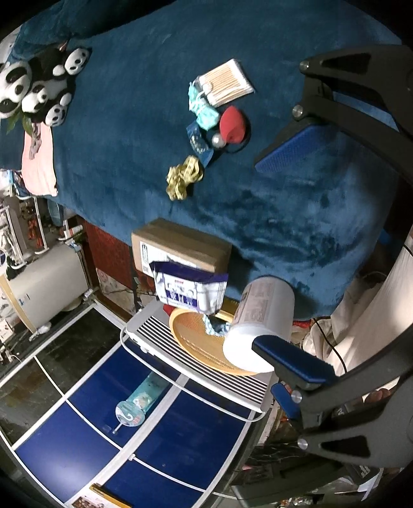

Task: Organize soft objects
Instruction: 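Move both open tools back over the bed, then grasp the red makeup sponge with the left tool while the right tool grasps the white cotton swab pack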

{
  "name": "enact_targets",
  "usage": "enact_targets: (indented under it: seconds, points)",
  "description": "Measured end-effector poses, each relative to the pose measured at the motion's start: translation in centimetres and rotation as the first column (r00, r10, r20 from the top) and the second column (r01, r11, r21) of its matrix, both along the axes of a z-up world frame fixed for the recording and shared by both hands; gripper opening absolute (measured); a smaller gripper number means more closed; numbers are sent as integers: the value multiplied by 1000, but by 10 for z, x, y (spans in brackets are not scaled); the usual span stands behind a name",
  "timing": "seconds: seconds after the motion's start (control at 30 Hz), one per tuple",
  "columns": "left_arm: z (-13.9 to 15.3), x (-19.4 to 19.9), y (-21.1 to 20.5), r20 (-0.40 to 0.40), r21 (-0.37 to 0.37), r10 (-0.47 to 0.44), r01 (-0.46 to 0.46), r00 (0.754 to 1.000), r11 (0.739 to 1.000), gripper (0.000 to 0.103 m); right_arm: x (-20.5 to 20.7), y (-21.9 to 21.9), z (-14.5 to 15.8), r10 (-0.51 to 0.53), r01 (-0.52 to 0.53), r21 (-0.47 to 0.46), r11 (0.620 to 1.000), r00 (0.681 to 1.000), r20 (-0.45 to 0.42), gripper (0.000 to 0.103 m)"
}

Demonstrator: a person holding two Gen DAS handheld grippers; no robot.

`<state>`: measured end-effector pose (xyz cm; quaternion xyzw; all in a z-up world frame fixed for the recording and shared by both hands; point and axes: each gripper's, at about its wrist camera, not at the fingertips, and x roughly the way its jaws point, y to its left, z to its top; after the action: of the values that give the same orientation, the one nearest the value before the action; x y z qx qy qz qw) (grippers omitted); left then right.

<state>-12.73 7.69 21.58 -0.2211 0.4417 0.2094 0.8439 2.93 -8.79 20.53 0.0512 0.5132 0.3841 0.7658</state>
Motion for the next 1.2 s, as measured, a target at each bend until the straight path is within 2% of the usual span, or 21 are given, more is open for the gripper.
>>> enact_targets:
  seconds: [0.63,1.2]
  points:
    - [-27,20,-57,-33,-18,-95,94,995,995,102,7,-63,-25,-91,90,-18,996,996,-19,103]
    - [-70,29,-71,-75,-90,-128,121,989,989,102,7,-91,-58,-133,130,-67,989,990,-45,103]
